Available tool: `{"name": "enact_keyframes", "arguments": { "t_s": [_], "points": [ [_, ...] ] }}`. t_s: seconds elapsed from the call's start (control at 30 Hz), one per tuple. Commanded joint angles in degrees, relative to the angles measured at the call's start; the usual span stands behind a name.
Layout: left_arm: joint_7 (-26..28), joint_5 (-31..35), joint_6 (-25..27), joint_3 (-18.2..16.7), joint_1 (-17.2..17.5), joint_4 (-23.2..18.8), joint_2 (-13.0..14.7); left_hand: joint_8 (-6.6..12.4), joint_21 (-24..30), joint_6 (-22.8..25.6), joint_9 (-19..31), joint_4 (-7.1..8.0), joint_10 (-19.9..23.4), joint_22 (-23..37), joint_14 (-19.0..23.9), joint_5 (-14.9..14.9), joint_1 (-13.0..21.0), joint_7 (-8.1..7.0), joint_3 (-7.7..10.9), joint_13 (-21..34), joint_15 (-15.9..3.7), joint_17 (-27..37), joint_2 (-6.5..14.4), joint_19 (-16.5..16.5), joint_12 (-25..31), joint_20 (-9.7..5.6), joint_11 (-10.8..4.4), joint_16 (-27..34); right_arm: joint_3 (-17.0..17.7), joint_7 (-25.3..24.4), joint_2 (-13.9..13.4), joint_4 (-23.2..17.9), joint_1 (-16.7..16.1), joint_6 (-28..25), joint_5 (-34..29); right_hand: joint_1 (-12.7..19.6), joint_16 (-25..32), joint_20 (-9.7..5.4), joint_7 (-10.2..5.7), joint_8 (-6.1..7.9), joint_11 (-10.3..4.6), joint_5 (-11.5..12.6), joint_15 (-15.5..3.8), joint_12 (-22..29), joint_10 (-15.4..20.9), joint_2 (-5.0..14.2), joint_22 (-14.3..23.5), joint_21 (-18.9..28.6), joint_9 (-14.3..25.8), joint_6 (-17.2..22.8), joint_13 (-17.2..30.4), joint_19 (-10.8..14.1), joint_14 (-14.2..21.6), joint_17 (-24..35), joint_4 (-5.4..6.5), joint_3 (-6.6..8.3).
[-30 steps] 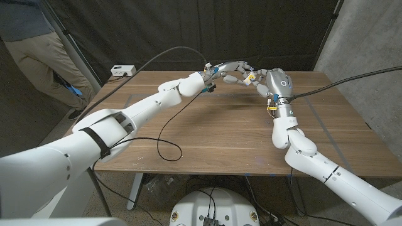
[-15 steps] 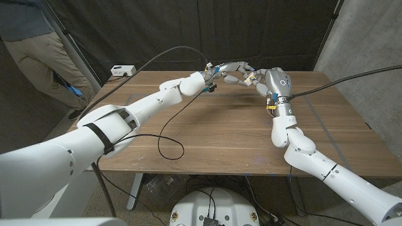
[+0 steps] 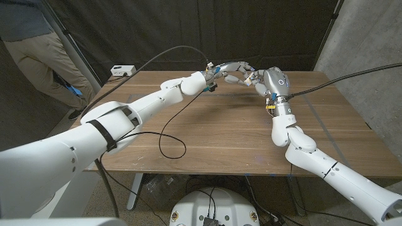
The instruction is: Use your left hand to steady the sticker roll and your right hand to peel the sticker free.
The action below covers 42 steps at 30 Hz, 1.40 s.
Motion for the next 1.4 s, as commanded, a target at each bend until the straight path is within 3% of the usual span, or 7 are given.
{"name": "enact_keyframes", "arguments": {
  "t_s": [0.03,0.3,0.5,0.6,0.77,0.93,1.4],
  "points": [
    [0.5,0.4,0.4,0.7,-0.4,0.2,-0.1,4.50,0.3,3.4,3.8,0.29,-0.3,0.2,-0.4,0.4,-0.3,1.35,0.85,0.1,-3.59,0.1,0.5,0.2,-0.2,-0.04,-0.01,0.0,0.1,-5.7,2.0,2.6,0.2,2.2,0.0,1.7,0.7,-1.09,-0.12,1.05,-0.69,-0.1,-6.79,1.3,0.8,0.11,0.5,1.0,0.9,1.5,1.3,0.1,1.1,0.5,-0.53,0.03],
    [0.2,0.3,1.1,0.7,-0.2,-0.3,0.2,4.42,0.2,3.4,3.6,0.30,-0.3,0.2,-0.5,0.4,-0.4,1.33,0.86,0.1,-3.54,0.1,0.5,0.0,-0.2,-0.04,0.02,0.0,-0.1,-12.2,2.6,4.8,0.2,5.6,-0.8,3.5,2.3,-1.20,1.79,2.75,0.03,-0.6,-6.62,3.5,1.8,0.32,1.3,3.1,2.9,1.9,4.2,-0.2,2.5,2.1,-0.19,-0.41],
    [0.5,0.3,1.6,0.4,0.2,-1.5,0.7,4.45,0.2,3.3,3.7,0.29,-0.3,0.2,-0.6,0.4,-0.4,1.36,0.90,0.1,-3.47,0.1,0.5,0.0,-0.2,0.00,0.06,0.0,0.2,-11.8,1.6,4.1,-0.8,6.6,-0.4,4.2,2.8,-0.73,2.67,3.69,0.30,-0.7,-6.53,4.7,1.9,0.65,1.8,4.4,4.3,1.9,6.0,-0.5,2.0,3.4,0.01,-0.50],
    [0.2,0.2,1.5,0.3,0.4,-2.0,0.9,4.49,0.3,3.4,3.7,0.29,-0.4,0.2,-0.5,0.4,-0.4,1.41,0.93,0.1,-3.49,0.1,0.5,0.0,-0.2,-0.04,0.04,0.0,0.3,-9.9,1.3,3.3,-1.2,5.6,-0.1,4.6,2.0,-0.63,1.95,4.08,0.20,-0.7,-6.61,4.1,1.0,1.04,2.0,5.1,4.8,1.7,5.7,-0.6,1.4,3.2,0.12,-0.27],
    [0.0,0.1,1.3,0.1,0.8,-3.3,1.3,4.41,0.3,3.4,3.4,0.26,-0.4,0.2,-0.6,0.4,-0.4,1.23,0.95,0.1,-3.53,0.1,0.5,0.0,-0.2,-0.10,0.04,0.0,0.2,-5.8,0.8,1.5,-1.4,2.5,-0.6,1.5,0.3,-0.02,1.66,0.86,0.61,-1.5,-6.46,-0.6,-3.4,-0.53,2.4,6.8,3.8,-4.5,1.2,-2.4,-0.2,1.8,1.75,-2.55],
    [-0.5,0.3,1.8,-0.3,1.5,-5.2,1.9,4.47,0.3,3.7,3.3,0.24,-0.3,0.2,-0.6,0.4,-0.4,1.04,0.97,0.2,-3.59,0.1,0.4,0.0,-0.1,-0.10,0.00,0.0,0.1,-4.2,1.0,0.8,-1.2,0.8,-0.8,0.4,0.0,0.31,1.30,-1.27,0.87,-1.3,-6.53,-2.6,-5.2,-0.96,2.3,7.6,2.6,-6.9,-0.5,-3.2,-0.9,1.1,2.10,-3.44],
    [-1.5,0.5,2.6,-1.2,3.0,-8.8,3.3,4.40,0.3,3.8,3.0,0.21,-0.3,0.2,-0.6,0.4,-0.5,0.87,0.97,0.2,-3.65,0.1,0.2,-0.1,-0.1,-0.25,-0.04,0.0,0.2,-5.1,1.6,0.1,-1.5,-2.0,-2.1,0.7,0.3,0.31,1.48,-2.94,0.69,-0.8,-6.64,-3.0,-5.2,-0.97,2.2,8.7,1.2,-7.3,-1.0,-3.2,-0.8,0.7,1.80,-3.86]
  ]
}}
